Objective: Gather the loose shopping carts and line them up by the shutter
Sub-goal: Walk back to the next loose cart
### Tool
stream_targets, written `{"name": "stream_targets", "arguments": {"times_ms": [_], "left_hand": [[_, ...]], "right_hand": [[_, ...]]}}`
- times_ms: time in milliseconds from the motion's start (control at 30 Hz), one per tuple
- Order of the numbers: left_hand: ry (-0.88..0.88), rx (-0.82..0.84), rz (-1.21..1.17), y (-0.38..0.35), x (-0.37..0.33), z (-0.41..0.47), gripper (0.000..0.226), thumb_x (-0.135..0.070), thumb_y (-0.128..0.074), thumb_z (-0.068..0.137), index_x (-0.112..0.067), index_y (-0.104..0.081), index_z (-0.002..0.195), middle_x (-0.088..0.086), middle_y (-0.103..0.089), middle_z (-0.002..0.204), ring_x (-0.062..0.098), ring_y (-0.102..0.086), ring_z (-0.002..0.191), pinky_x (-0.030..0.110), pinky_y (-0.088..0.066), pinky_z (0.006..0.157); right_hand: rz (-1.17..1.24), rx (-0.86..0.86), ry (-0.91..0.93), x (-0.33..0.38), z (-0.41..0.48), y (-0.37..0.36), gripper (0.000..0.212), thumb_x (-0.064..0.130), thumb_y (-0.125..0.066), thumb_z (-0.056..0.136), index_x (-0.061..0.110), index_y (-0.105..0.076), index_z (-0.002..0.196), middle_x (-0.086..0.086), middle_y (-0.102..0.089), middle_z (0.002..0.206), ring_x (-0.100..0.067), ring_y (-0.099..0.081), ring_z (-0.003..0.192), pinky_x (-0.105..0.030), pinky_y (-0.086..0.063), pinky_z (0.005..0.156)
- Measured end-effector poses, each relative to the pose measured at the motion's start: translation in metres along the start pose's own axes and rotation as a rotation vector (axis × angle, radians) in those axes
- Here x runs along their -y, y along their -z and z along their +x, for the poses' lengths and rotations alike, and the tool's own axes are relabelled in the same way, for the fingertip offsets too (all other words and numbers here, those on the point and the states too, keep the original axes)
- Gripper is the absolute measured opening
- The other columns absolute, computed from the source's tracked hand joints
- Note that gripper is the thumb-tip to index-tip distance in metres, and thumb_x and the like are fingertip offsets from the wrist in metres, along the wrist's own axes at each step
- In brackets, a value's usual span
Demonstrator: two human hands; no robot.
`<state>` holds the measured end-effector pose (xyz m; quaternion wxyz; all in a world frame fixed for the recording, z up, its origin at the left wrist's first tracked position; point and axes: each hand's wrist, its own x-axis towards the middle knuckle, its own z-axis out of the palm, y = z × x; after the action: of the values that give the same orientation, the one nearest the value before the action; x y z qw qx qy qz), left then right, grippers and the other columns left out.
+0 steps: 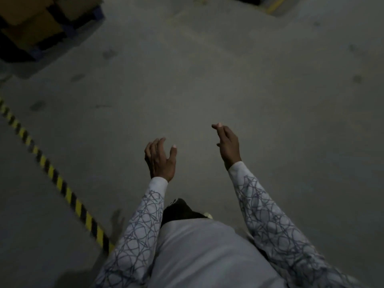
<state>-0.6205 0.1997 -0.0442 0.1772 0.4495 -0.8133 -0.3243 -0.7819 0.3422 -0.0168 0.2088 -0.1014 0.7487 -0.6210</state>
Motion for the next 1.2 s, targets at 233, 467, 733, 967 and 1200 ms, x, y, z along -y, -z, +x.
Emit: {"name": "stream_targets", "arguments": {"times_ms": [233, 467, 733, 967, 1200], "left_hand": [[-0.158, 0.187, 0.002, -0.094, -0.069, 0.085, 0.053, -0.049, -0.052, 0.090, -0.018, -0.061, 0.131, 0.010, -0.047, 0.147, 0.028, -0.029, 0.141, 0.048, -0.026, 0.116], [-0.277, 0.316, -0.084, -0.176, -0.157, 0.218, 0.061, -0.057, -0.048, 0.086, -0.017, -0.061, 0.131, 0.010, -0.048, 0.146, 0.028, -0.031, 0.139, 0.045, -0.026, 0.116], [-0.537, 0.583, -0.123, -0.243, -0.294, 0.326, 0.073, -0.067, -0.048, 0.081, -0.020, -0.058, 0.135, 0.009, -0.040, 0.151, 0.024, -0.023, 0.141, 0.042, -0.023, 0.116], [-0.622, 0.788, -0.177, -0.320, -0.405, 0.357, 0.071, -0.065, -0.049, 0.085, -0.022, -0.051, 0.141, 0.007, -0.037, 0.153, 0.022, -0.021, 0.144, 0.042, -0.020, 0.118], [-0.726, 0.900, -0.242, -0.423, -0.532, 0.371, 0.084, -0.075, -0.040, 0.077, -0.024, -0.047, 0.143, 0.004, -0.037, 0.153, 0.020, -0.020, 0.144, 0.037, -0.019, 0.118]], "right_hand": [[0.094, -0.232, -0.085, 0.023, 0.078, 0.062, 0.034, 0.045, -0.049, 0.105, 0.024, -0.075, 0.112, 0.016, -0.071, 0.116, 0.003, -0.060, 0.108, -0.035, -0.054, 0.087], [0.135, -0.415, -0.085, 0.049, 0.203, 0.098, 0.034, 0.046, -0.047, 0.106, 0.026, -0.073, 0.114, 0.012, -0.070, 0.122, -0.007, -0.061, 0.116, -0.036, -0.054, 0.086], [0.191, -0.715, -0.084, 0.102, 0.307, 0.162, 0.031, 0.043, -0.045, 0.107, 0.027, -0.071, 0.112, 0.007, -0.071, 0.122, -0.010, -0.063, 0.117, -0.038, -0.054, 0.085], [0.271, -0.905, -0.179, 0.092, 0.359, 0.235, 0.038, 0.046, -0.043, 0.107, 0.022, -0.070, 0.118, 0.004, -0.071, 0.122, -0.017, -0.063, 0.117, -0.041, -0.053, 0.089], [0.377, -1.041, -0.215, 0.063, 0.429, 0.342, 0.041, 0.049, -0.041, 0.107, 0.022, -0.070, 0.118, 0.002, -0.073, 0.119, -0.020, -0.065, 0.115, -0.044, -0.053, 0.090]]}}
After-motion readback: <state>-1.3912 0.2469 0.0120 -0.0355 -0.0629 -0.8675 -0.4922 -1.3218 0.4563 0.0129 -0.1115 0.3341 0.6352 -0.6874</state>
